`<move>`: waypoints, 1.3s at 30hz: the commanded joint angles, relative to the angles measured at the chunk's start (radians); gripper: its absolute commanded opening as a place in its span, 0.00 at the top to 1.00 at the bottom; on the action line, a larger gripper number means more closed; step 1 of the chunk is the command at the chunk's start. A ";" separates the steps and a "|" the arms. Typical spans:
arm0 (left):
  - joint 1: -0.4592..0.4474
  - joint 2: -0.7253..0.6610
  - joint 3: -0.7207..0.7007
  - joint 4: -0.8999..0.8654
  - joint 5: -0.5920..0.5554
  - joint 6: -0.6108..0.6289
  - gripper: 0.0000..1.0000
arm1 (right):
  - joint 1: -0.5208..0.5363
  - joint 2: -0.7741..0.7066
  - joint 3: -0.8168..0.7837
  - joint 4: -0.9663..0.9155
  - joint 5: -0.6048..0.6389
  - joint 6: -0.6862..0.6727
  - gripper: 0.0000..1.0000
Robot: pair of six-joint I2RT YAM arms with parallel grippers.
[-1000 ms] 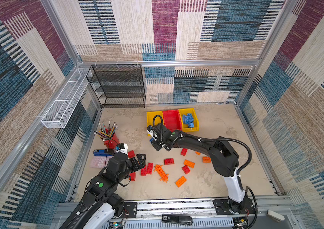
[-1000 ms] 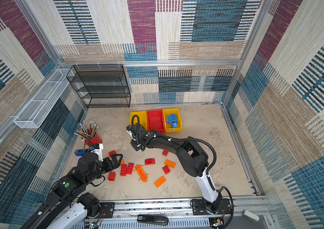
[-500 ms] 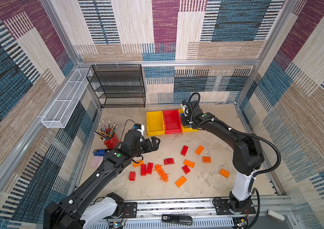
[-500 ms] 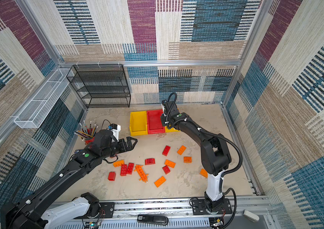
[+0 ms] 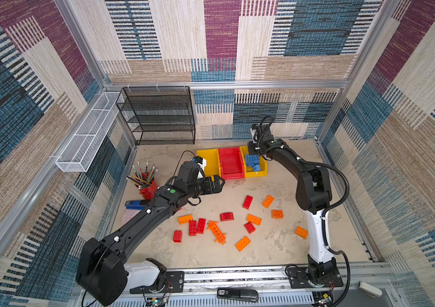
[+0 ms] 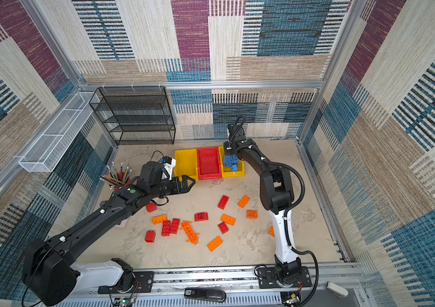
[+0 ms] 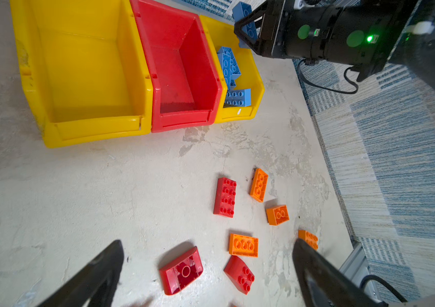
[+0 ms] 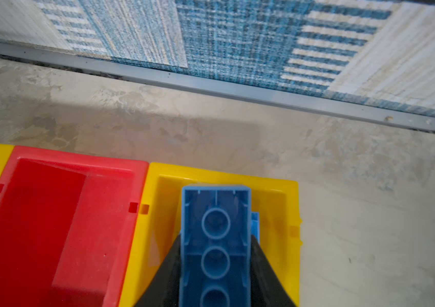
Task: Sort the legos into containers by color
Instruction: Place the lego in the container, then pick up the lego from the center of the table.
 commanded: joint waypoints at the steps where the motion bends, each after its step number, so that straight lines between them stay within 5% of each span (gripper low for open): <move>1: 0.002 0.005 0.010 0.017 0.009 0.040 0.01 | 0.001 0.031 0.044 -0.035 -0.005 -0.012 0.64; 9: 0.007 -0.033 -0.021 0.003 0.007 0.042 0.01 | 0.001 0.025 0.047 -0.057 -0.022 -0.008 0.43; 14: 0.008 -0.077 -0.043 -0.037 -0.007 0.034 0.01 | 0.002 -0.049 -0.002 -0.053 -0.038 0.008 0.42; 27: -0.009 -0.301 -0.215 -0.166 -0.001 -0.040 0.00 | 0.121 -0.547 -0.649 0.116 -0.093 0.113 0.41; 39: -0.101 -0.472 -0.322 -0.241 -0.052 -0.082 0.00 | 0.242 -0.761 -1.001 0.194 -0.106 0.247 0.40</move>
